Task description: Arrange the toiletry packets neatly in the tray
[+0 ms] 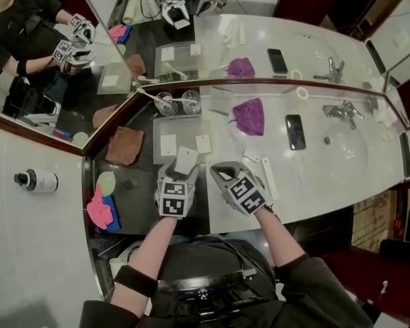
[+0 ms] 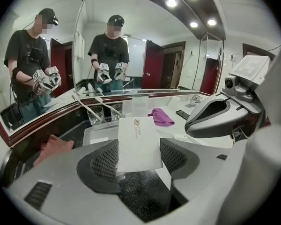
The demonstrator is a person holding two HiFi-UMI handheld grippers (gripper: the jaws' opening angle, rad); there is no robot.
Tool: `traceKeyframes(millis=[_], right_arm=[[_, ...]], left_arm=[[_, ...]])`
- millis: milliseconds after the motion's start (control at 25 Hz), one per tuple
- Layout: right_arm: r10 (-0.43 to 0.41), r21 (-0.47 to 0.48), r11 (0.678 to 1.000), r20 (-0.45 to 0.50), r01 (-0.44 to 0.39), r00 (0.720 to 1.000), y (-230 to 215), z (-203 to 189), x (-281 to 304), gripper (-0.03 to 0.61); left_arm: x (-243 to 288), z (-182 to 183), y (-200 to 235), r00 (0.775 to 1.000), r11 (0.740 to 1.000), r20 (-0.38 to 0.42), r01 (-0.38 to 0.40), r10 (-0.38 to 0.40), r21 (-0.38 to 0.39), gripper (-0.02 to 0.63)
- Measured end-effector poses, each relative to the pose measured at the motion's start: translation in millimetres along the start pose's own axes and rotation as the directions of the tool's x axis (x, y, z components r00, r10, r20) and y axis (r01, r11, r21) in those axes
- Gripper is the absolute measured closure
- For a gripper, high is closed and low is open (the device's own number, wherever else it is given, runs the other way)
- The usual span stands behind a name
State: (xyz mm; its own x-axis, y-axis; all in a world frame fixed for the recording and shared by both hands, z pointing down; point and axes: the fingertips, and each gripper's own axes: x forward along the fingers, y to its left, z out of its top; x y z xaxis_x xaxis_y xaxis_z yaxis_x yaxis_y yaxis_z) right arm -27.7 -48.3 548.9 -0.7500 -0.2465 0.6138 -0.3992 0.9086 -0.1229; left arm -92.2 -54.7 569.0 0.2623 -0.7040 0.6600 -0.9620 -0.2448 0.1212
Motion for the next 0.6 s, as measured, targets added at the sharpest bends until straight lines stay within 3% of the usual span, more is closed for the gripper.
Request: traceKeyframes(millis=[320,600], right_arm=[[0.037,-0.022,0.999,-0.037,-0.038,0.999,-19,7,38,0.563],[0.007,-0.006,1.0,-0.075,-0.008,0.997,-60,15,76,0.563]], left_arm=[[43,3,28,0.998,0.997,-0.056,-0.037,0.033,-0.072,0.334],[78,-3,48,0.991,0.986,-0.123,-0.079,0.061,-0.146,0.334]])
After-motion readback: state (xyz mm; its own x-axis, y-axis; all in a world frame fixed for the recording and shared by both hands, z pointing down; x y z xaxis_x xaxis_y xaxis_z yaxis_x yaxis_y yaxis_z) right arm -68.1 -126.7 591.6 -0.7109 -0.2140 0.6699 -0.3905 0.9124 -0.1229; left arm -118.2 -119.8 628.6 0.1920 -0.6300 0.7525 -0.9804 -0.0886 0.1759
